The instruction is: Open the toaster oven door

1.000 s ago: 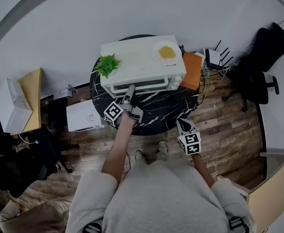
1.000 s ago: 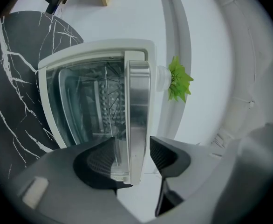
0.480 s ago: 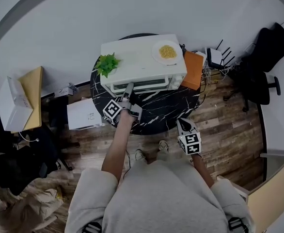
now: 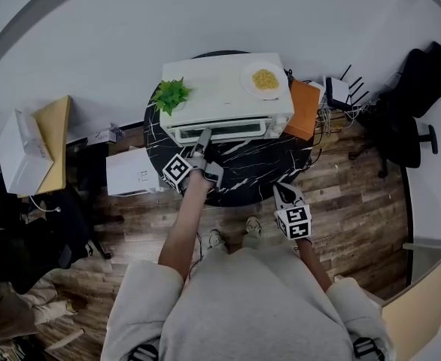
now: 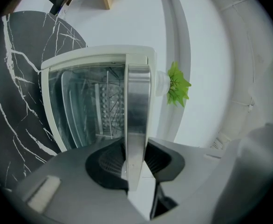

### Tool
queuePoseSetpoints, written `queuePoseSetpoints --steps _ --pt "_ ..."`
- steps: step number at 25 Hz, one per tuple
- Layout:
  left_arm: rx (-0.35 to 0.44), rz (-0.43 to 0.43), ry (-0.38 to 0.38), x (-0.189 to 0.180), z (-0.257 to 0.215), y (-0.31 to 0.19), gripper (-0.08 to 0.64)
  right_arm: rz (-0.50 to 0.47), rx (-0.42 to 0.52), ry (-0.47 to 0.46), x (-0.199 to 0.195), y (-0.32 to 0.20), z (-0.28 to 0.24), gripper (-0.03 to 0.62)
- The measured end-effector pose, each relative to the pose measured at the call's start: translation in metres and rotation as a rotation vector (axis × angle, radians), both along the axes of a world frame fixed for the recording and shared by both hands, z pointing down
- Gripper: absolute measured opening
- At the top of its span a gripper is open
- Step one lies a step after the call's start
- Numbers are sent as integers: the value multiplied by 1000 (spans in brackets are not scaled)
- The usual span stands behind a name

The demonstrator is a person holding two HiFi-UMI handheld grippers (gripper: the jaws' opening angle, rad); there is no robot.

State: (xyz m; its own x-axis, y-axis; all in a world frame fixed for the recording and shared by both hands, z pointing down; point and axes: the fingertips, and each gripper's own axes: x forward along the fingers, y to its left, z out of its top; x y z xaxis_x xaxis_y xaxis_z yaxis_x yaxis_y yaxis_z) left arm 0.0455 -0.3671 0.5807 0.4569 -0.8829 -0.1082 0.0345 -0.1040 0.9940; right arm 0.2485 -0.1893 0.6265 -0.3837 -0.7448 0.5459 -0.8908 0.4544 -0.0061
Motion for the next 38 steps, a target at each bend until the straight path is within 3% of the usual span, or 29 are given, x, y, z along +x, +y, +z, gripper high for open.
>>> queuePoseSetpoints --steps 38 --pt "-61 -16 -11 -1 44 88 109 -173 -43 -7 -34 21 15 14"
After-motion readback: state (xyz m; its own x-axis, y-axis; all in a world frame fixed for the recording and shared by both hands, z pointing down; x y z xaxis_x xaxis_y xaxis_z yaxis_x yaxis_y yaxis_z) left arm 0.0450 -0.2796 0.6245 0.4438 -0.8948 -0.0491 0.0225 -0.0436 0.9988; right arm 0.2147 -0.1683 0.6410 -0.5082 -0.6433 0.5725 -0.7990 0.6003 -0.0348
